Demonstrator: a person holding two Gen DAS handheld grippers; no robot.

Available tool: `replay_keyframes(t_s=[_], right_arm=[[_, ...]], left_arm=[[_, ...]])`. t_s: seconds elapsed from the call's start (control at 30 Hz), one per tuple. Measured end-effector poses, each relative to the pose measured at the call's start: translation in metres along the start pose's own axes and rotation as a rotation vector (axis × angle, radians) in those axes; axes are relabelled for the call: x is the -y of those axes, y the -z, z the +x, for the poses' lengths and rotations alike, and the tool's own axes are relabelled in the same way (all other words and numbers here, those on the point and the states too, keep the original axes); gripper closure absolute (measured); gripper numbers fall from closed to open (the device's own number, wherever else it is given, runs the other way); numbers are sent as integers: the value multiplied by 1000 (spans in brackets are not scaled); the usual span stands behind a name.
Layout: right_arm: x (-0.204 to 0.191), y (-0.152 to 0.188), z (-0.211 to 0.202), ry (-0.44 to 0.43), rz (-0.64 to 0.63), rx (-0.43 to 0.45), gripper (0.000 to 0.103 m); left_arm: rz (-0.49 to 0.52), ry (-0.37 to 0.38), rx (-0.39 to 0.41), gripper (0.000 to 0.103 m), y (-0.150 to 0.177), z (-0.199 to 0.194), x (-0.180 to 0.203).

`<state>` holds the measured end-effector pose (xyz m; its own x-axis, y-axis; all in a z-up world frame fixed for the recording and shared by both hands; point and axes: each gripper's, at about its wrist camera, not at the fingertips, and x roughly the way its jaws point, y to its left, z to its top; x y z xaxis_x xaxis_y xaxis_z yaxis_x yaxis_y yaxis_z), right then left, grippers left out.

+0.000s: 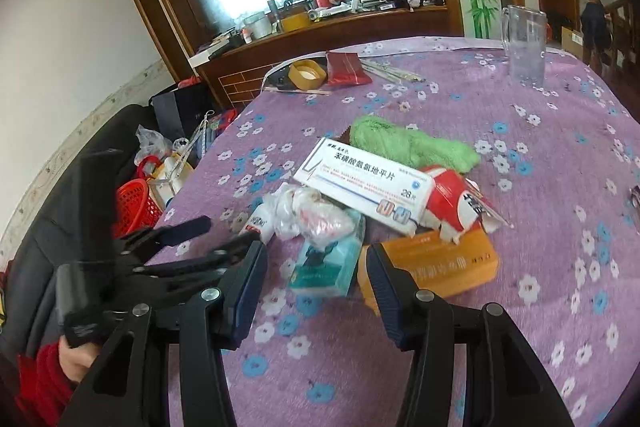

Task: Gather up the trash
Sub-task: 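Grasp the white bottle with the left tool while the right tool grasps the plastic bag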

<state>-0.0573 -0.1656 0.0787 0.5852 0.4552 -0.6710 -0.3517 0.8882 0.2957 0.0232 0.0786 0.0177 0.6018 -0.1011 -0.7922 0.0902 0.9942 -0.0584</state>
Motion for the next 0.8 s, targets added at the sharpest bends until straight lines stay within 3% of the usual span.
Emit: replay_keyframes(t_s=[0.17, 0.47, 0.7, 0.77, 0.8], right_arm=[[-1, -9, 15, 3, -32, -24, 47], [-17, -18, 55, 36, -177, -83, 47], [-36, -12, 79, 86, -255, -78, 47], [-38, -7, 85, 100, -263, -75, 58], [-37, -6, 88, 99, -258, -81, 71]], left_arm=[[-38, 33, -13, 74, -3, 12, -9], [-132, 21, 60, 74, 3, -4, -39], [-172, 16, 91, 74, 3, -6, -50], [-168, -4, 119, 74, 3, -10, -50], [-167, -18, 136, 74, 3, -12, -51]])
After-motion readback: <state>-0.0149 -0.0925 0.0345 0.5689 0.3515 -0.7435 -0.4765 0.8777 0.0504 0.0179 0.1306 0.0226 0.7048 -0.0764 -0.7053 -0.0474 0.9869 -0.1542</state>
